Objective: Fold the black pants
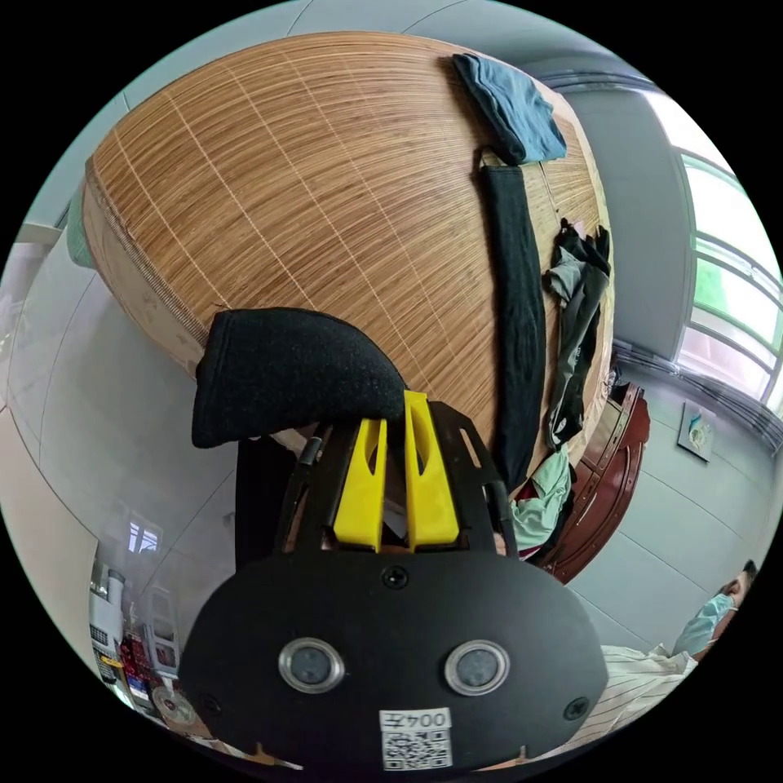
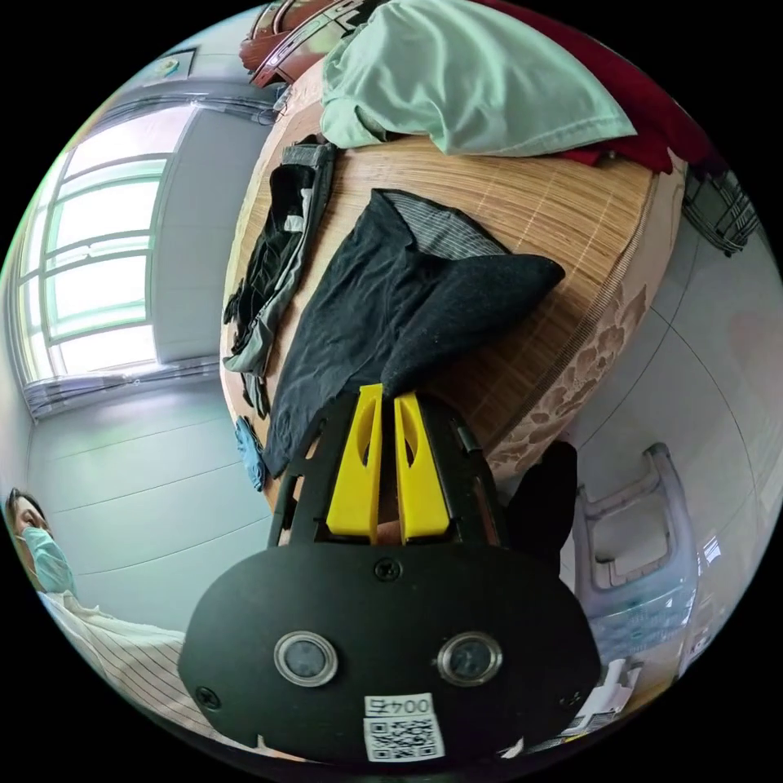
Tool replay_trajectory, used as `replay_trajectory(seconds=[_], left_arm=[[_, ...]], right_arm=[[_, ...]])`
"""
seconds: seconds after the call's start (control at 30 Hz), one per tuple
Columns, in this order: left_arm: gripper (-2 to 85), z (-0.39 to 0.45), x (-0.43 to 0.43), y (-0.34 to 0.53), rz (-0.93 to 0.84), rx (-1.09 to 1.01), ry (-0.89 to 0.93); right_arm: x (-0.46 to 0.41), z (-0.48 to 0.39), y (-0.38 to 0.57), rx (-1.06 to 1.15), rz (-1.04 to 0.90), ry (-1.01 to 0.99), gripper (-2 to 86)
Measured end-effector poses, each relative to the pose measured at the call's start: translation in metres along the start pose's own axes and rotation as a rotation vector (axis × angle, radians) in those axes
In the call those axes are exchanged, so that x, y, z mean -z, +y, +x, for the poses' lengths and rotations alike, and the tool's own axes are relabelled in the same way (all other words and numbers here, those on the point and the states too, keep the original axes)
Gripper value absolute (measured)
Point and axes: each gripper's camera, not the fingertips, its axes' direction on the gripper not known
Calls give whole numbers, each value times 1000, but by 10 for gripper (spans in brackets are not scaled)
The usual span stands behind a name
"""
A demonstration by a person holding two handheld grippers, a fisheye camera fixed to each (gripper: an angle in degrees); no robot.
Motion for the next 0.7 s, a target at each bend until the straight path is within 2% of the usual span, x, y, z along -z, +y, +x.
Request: replay_trajectory(seconds=[0.33, 0.7], left_arm=[[54, 130, -25, -111, 8, -69, -8], [54, 241, -110, -229, -72, -59, -192]], right_arm=[[-38, -125, -122, 51, -149, 137, 26], [-133, -191, -242, 70, -291, 234, 26]])
